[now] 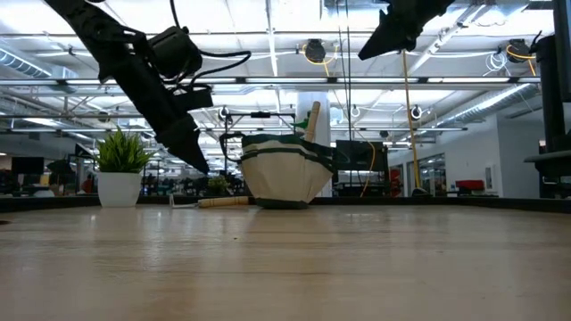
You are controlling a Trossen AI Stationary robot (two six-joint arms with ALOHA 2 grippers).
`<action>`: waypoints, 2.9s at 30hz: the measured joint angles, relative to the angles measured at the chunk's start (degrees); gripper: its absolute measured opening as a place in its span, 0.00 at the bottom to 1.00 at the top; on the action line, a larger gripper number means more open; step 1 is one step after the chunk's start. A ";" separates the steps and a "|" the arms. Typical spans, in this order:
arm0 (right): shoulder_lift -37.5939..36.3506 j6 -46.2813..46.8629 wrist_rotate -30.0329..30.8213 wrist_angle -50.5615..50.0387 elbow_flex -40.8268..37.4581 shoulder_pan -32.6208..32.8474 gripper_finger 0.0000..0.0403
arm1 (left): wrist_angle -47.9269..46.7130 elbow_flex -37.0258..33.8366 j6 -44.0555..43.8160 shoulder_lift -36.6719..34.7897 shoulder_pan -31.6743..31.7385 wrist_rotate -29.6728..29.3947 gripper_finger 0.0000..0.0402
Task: Pick & Place Garden tools in Gardening bag
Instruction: Put the brown hand rake into the green gardening bag
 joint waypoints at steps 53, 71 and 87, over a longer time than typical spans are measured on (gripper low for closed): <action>-17.05 14.12 -0.03 22.31 -26.21 0.00 0.00 | 3.21 11.84 6.36 20.87 10.39 9.68 0.74; -17.03 13.93 1.42 22.49 -26.18 -0.02 0.00 | -5.95 13.47 6.78 24.44 10.89 13.78 0.74; -17.03 12.58 1.62 22.48 -26.16 -0.02 0.00 | -8.78 13.35 -3.83 24.57 8.07 16.41 0.19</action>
